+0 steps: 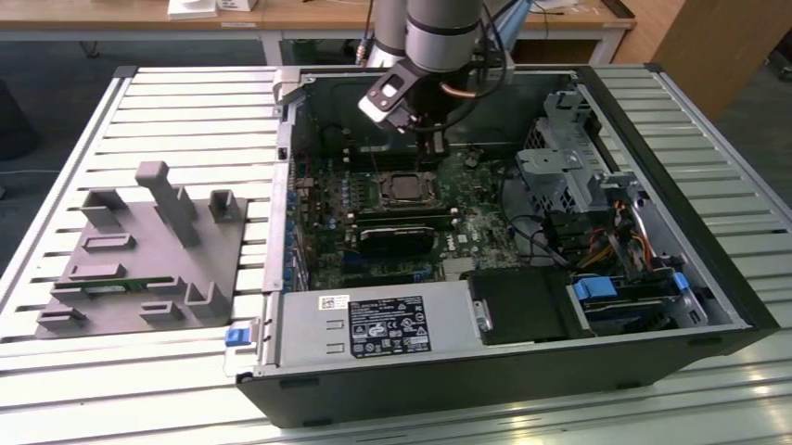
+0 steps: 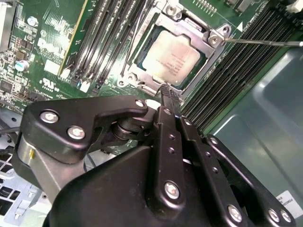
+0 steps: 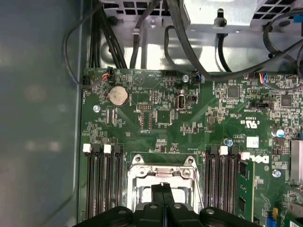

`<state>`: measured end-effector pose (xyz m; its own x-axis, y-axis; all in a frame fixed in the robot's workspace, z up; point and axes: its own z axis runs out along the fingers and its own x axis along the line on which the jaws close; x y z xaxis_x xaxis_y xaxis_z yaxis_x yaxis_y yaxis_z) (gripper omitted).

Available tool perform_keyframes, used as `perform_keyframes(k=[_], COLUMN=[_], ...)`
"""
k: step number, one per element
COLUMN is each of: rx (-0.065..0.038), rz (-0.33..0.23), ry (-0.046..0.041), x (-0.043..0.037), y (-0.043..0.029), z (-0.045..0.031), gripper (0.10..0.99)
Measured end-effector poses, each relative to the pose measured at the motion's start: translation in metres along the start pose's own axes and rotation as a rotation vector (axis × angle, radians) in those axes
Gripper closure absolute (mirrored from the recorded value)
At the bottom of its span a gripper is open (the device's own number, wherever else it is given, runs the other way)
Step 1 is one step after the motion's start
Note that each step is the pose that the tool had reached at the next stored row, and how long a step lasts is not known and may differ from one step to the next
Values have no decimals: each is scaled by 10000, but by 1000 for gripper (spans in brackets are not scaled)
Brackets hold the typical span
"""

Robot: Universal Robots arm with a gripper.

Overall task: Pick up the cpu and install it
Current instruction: 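Close the cpu cover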

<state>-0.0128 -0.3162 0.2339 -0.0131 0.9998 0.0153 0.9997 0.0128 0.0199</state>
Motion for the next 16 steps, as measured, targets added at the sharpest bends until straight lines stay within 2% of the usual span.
perform_keyframes(k=[3, 8, 16], rx=[-1, 0, 49], rz=[-1, -1, 0], ry=[1, 0, 0], x=[0, 1, 0], y=[-22, -111, -207], z=[3, 23, 154], gripper=[980, 980, 980])
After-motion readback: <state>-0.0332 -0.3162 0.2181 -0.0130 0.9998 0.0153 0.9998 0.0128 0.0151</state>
